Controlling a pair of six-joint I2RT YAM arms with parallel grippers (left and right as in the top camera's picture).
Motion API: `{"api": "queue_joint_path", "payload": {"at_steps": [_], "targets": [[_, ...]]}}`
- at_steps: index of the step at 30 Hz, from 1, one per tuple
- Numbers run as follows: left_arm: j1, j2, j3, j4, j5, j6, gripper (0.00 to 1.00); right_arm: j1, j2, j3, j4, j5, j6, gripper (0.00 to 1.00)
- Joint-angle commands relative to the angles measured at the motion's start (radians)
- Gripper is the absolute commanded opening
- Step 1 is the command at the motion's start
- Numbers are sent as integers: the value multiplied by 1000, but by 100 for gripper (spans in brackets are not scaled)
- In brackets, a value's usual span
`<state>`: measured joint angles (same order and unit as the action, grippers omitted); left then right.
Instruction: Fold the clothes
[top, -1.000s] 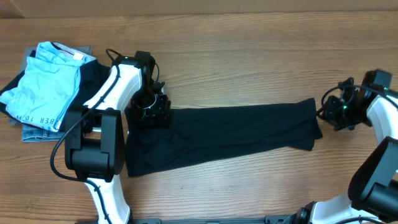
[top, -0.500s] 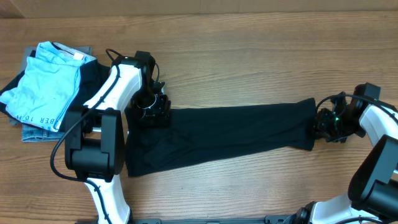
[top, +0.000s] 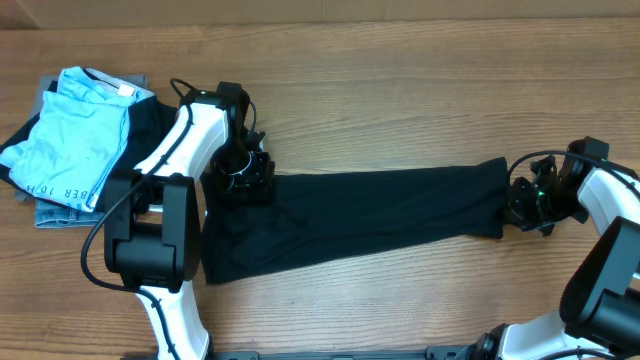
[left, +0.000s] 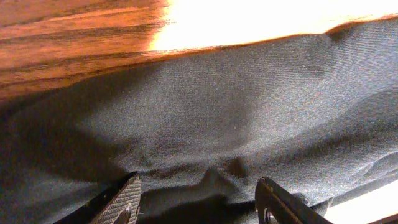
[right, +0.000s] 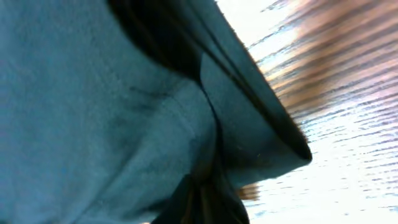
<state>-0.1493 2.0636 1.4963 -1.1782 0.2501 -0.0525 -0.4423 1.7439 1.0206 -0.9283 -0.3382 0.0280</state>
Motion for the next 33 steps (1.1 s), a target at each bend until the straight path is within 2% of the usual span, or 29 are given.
{"api": "queue_joint_path", "payload": {"at_steps": [1, 9, 13, 15, 25, 33], "targets": [[-2, -10, -9, 1, -6, -8, 63, 5, 3, 22, -10, -23, 3, 4], [-2, -10, -9, 1, -6, -8, 63, 6, 3, 213, -69, -23, 1, 4], [-2, -10, -9, 1, -6, -8, 63, 6, 3, 268, -60, -22, -103, 4], [-2, -10, -9, 1, -6, -8, 63, 6, 3, 270, -63, -23, -163, 4], [-2, -10, -9, 1, -43, -10, 63, 6, 3, 261, -238, -20, -158, 4], [0, -10, -9, -5, -75, -20, 66, 5, 3, 169, -146, 42, -155, 4]]}}
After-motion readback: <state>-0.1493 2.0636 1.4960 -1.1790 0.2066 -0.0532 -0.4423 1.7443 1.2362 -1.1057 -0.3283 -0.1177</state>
